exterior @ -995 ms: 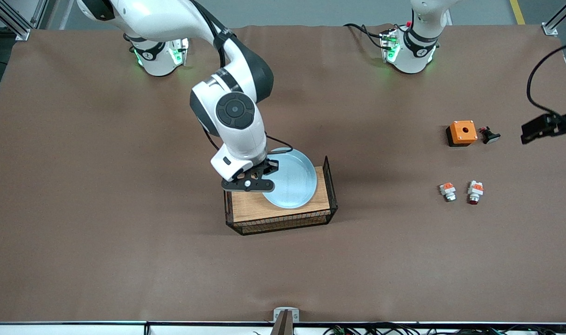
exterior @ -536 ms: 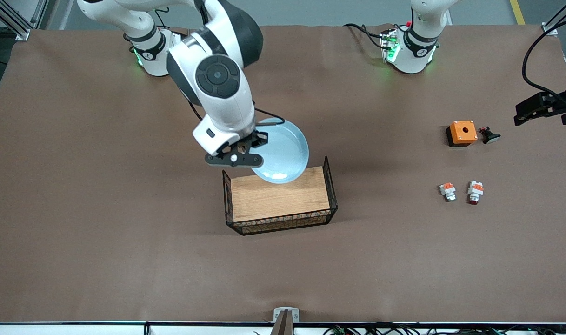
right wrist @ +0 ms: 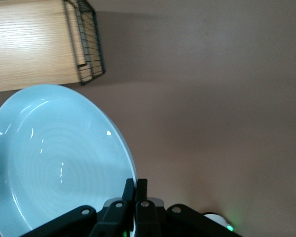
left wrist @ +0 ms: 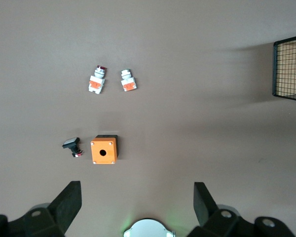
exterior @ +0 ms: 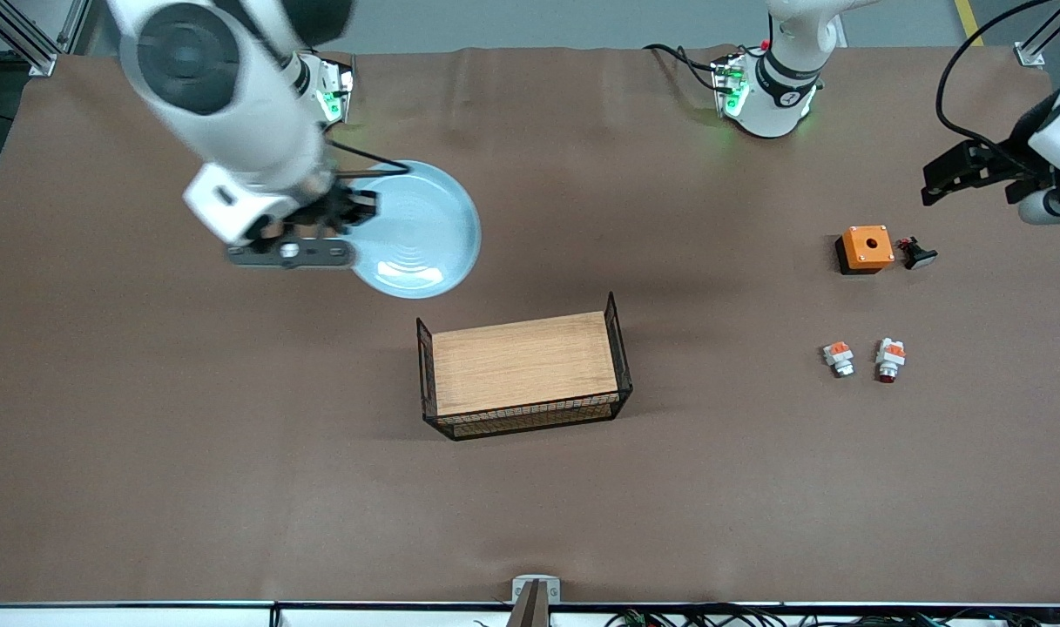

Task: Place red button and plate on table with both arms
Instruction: 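Lift the blue plate out of the basket with the right gripper, then carry the plate away from the basket with the right gripper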

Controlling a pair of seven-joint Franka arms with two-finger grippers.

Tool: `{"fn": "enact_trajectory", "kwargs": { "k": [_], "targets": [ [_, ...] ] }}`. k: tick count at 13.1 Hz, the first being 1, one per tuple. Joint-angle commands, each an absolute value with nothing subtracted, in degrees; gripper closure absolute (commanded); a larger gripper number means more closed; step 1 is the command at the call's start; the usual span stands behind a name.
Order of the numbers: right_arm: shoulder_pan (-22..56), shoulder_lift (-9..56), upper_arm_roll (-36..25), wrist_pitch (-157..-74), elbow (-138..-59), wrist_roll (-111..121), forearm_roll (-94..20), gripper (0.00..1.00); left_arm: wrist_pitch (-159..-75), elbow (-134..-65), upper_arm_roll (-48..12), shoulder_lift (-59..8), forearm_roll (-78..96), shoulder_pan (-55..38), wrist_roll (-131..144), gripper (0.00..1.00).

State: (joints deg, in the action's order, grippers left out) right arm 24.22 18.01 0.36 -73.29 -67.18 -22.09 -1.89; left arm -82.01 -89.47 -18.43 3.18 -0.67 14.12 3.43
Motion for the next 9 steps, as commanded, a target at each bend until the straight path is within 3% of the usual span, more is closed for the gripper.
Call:
{"fn": "enact_trajectory", "kwargs": {
  "k": [1, 5, 9],
  "targets": [
    [15.67, 16.08, 1.05, -73.56, -70.66, -8.66, -2.55, 0.98, -86.74, -99.83, -13.9, 11.15, 0.79, 9.25, 4.73, 0.0],
    [6.61, 16.52, 0.97, -78.99, -75.22, 6.73, -1.06, 0.98, -86.66, -99.85, -10.2, 11.34, 0.09, 2.29, 11.95, 0.0],
    [-0.68, 16.61, 0.97, -89.88, -82.6, 19.39, 1.14, 0.98, -87.19, -98.45, -10.28, 9.41, 0.18, 2.72, 11.78, 0.0]
  ]
}}
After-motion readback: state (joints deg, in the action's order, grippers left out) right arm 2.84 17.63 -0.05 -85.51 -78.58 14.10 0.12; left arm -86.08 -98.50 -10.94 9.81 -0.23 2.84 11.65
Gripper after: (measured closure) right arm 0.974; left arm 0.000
